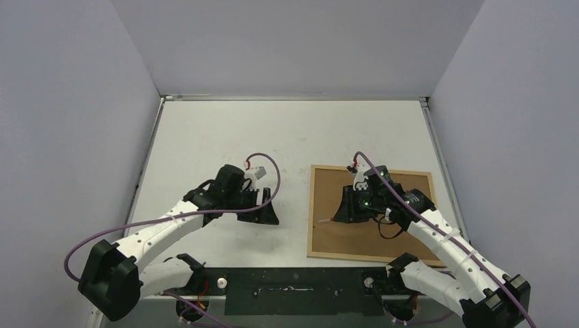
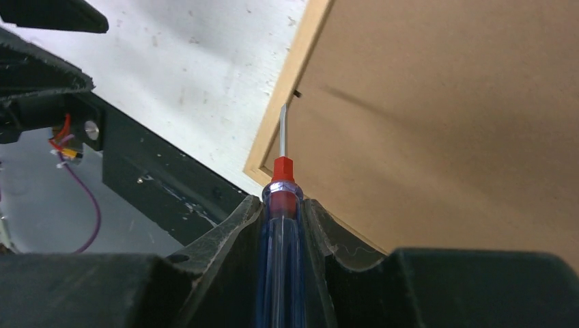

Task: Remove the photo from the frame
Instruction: Release the photo frame item from the photo frame.

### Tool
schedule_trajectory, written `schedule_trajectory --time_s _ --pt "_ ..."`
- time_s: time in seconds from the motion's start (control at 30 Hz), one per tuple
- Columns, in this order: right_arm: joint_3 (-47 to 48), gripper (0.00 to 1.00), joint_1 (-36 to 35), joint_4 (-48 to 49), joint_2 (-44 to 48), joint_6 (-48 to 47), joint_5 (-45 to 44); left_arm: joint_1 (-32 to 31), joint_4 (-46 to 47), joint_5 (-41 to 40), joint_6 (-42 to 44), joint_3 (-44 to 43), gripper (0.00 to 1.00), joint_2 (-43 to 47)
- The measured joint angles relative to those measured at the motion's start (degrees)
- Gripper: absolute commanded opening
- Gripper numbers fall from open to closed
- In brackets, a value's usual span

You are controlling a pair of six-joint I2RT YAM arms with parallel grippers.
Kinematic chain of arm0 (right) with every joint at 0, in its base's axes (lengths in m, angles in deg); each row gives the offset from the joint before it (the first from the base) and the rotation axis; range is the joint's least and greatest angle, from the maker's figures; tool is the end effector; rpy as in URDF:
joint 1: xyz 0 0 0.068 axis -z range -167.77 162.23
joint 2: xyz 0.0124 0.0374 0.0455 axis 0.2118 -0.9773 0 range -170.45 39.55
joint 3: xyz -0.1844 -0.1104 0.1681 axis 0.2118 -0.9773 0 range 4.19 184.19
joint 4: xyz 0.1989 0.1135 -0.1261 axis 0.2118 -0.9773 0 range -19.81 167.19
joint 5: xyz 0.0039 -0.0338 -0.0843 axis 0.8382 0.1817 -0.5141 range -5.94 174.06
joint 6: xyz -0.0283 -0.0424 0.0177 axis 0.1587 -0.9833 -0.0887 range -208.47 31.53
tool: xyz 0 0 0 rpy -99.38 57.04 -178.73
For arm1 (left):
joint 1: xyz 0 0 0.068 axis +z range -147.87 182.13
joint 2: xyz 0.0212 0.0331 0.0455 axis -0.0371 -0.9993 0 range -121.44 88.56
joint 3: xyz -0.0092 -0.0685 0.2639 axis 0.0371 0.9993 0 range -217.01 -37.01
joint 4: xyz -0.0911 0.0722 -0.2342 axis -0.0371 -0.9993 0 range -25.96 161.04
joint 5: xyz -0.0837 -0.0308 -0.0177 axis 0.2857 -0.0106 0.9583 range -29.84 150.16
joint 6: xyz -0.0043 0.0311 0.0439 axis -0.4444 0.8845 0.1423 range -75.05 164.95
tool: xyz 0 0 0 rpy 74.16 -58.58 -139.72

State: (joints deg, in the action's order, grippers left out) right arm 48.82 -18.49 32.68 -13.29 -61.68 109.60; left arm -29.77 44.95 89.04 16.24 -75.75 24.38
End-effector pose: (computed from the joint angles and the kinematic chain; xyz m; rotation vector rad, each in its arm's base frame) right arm 0.1433 0.1030 0.2637 -0.2903 2.6139 0.9461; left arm 0.1755 -0.1296 0.2177 0.3078 2.6097 -1.0426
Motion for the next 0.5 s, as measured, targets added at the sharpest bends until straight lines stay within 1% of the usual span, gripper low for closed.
schedule_trajectory --time_s 0.17,0.3,0.4,0.5 --pt "-2.9 0.0 0.0 -1.0 2.1 0.0 -2.7 -12.3 7.1 -11.2 -6.9 0.7 0.69 -1.0" --pt "-5.9 0.0 0.0 -0.2 3.2 1.0 -3.6 -20.6 12.7 -20.9 -11.6 3.1 0.68 -3.2" --pt "-8.7 0.0 0.0 2.2 3.3 2.0 -3.4 -24.9 14.9 -26.1 -14.3 4.2 0.67 -5.2" --pt "-11.5 0.0 0.0 5.3 3.6 3.1 -2.7 -27.1 16.6 -29.8 -16.1 4.7 0.67 -7.1"
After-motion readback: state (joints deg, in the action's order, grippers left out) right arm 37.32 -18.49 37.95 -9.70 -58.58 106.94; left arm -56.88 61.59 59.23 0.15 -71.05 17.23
